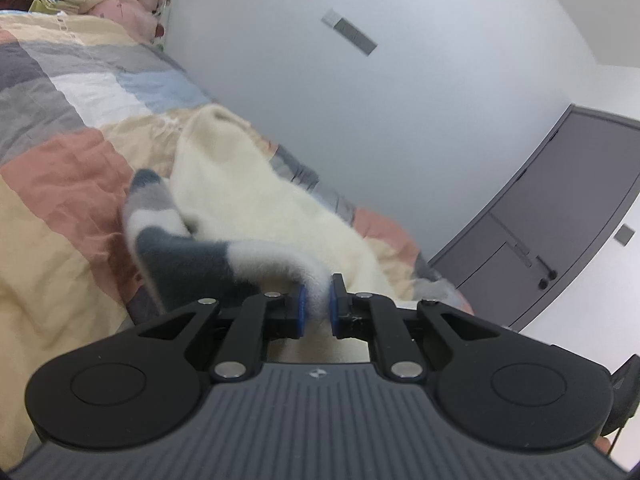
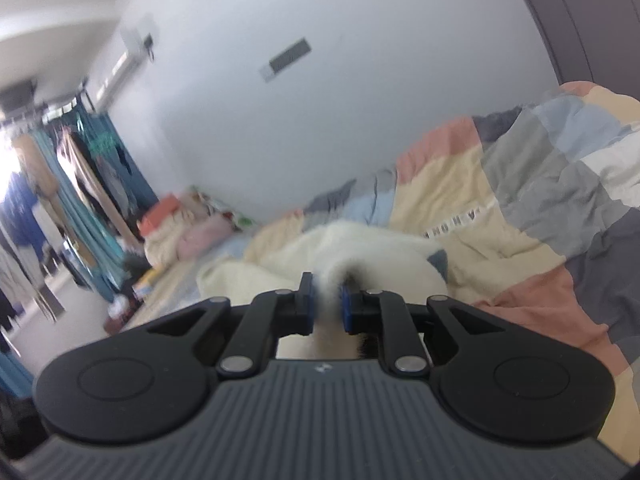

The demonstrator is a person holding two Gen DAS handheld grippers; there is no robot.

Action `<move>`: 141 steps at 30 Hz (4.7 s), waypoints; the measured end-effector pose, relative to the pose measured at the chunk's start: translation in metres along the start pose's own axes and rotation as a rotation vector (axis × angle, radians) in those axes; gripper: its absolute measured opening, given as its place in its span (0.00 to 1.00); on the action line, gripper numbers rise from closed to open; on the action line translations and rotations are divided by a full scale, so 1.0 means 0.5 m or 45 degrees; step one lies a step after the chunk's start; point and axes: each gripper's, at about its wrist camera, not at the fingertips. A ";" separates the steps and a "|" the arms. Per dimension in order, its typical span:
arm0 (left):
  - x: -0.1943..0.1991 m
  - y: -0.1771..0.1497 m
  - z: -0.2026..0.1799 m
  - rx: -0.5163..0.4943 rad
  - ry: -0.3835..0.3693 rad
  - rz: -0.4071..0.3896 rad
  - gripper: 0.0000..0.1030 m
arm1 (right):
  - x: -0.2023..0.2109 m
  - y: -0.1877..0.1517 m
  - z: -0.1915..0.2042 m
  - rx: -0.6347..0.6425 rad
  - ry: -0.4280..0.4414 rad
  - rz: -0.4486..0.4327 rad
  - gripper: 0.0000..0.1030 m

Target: Fold large clothes

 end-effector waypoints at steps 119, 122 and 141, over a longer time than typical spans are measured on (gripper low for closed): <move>-0.072 -0.095 0.057 0.430 -0.734 0.206 0.13 | -0.097 -0.093 -0.098 -0.538 0.603 0.381 0.52; -0.055 -0.111 0.061 0.430 -0.699 0.231 0.13 | -0.101 -0.099 -0.102 -0.544 0.530 0.367 0.40; -0.105 -0.143 0.143 0.780 -0.565 0.236 0.61 | -0.074 -0.078 -0.089 -0.472 0.517 0.282 0.20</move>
Point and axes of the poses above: each gripper's, at about its wrist camera, not at the fingertips, and x roughly against the way its jaws point, z to its left, y to its top, and after that the axes turned 9 degrees about z, right-handed
